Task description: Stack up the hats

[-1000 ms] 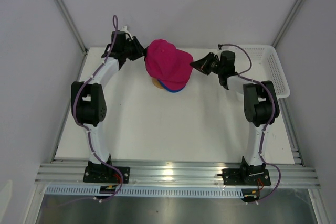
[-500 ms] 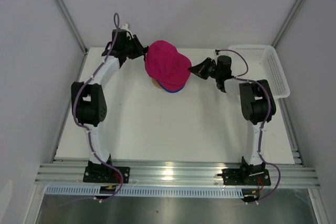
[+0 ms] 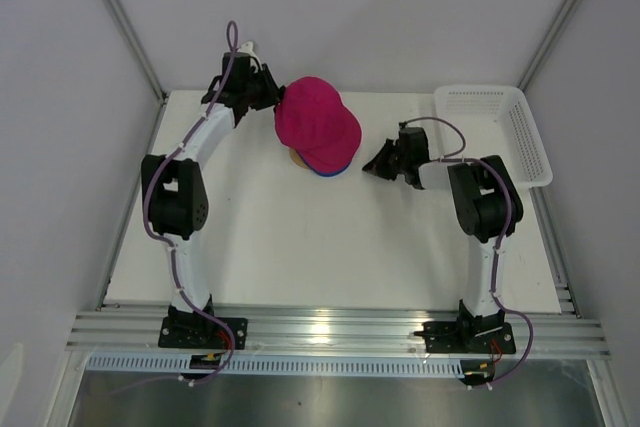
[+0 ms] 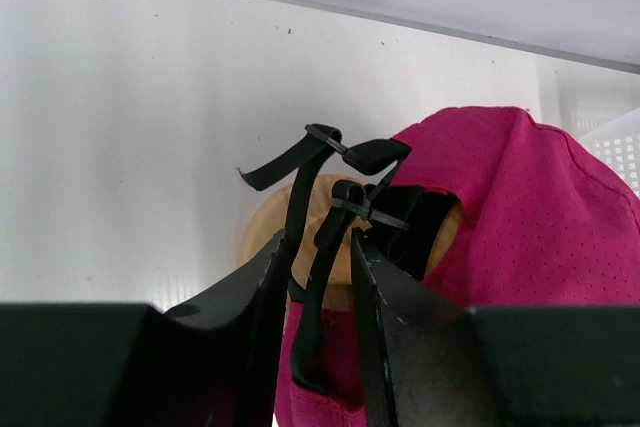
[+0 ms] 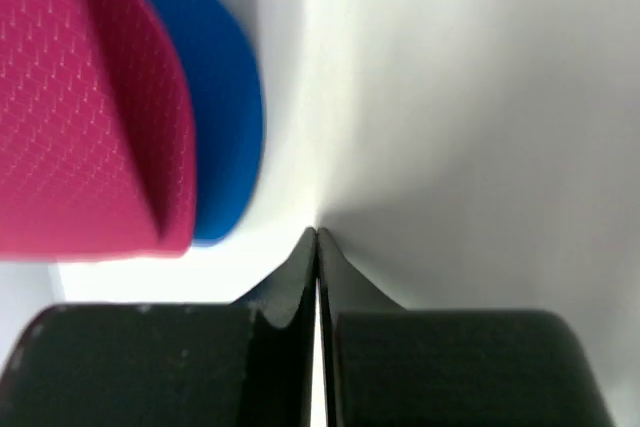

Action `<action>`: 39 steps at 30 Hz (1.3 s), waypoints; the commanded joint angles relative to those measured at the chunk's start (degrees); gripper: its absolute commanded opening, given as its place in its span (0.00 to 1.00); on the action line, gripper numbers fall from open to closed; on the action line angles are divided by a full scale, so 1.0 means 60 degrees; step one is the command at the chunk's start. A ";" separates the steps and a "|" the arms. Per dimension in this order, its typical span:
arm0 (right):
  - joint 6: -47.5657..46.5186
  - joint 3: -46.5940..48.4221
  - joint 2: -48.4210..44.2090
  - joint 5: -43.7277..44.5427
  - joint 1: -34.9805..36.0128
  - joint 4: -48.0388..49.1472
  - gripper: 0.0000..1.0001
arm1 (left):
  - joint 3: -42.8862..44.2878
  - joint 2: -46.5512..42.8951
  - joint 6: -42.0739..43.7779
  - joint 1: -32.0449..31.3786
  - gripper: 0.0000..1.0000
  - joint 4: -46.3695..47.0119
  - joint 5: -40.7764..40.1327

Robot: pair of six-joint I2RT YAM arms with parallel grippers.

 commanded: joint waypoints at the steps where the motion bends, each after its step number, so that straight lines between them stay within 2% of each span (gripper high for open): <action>1: -0.0829 -0.0574 0.0023 0.0819 0.0126 -0.1115 0.00 | 0.0660 0.0219 0.0319 -0.0150 0.34 -0.0213 -0.0289; 7: -0.0902 -0.0604 0.0038 0.0658 0.0156 -0.1159 0.00 | 0.0675 0.0263 0.0407 -0.0165 0.34 -0.0359 -0.0523; 12: -0.1413 -0.0516 -0.1158 0.0775 0.0141 -0.1670 0.02 | 0.0923 0.0438 0.0656 -0.0165 0.34 -0.0623 -0.0758; 16: -0.2044 -0.0238 -0.2684 0.0995 0.0156 -0.2242 0.21 | 0.0954 0.0673 0.0657 -0.0136 0.34 -0.0814 -0.0729; 17: -0.2176 -0.0180 -0.3020 0.1039 0.0156 -0.2431 0.32 | 0.0765 0.0745 0.0657 -0.0136 0.33 -0.0799 -0.0744; 20: -0.2499 -0.0033 -0.4120 0.1112 0.0141 -0.2608 0.53 | 0.0515 0.0907 0.0628 -0.0136 0.31 -0.0785 -0.0656; 21: -0.2557 -0.0033 -0.4340 0.1054 0.0141 -0.2609 0.57 | 0.0456 0.0922 0.0569 -0.0136 0.31 -0.0741 -0.0569; 23: -0.2631 0.0011 -0.4751 0.0967 0.0156 -0.2725 0.62 | 0.0310 0.1038 0.0511 -0.0136 0.30 -0.0682 -0.0480; 31: -0.2792 -0.0004 -0.5484 0.1142 -0.0005 -0.3282 0.73 | -0.0365 0.0732 0.0466 -0.0121 0.29 -0.0725 -0.0626; 34: -0.2792 0.0099 -0.5850 0.0995 -0.0210 -0.3559 0.82 | -0.0627 0.0455 0.0510 -0.0048 0.29 -0.0858 -0.0714; 35: -0.2850 0.0186 -0.6054 0.1097 -0.0254 -0.3662 0.90 | -0.0672 0.0366 0.0496 -0.0019 0.30 -0.0872 -0.0700; 37: -0.3099 0.0289 -0.6275 0.1346 -0.0371 -0.4042 0.99 | -0.0774 -0.0013 0.0393 0.0127 0.33 -0.0873 -0.0569; 39: -0.3246 0.0421 -0.6625 0.1828 -0.0445 -0.4322 0.99 | -0.1009 -0.0307 0.0364 0.0244 0.38 -0.0727 -0.0174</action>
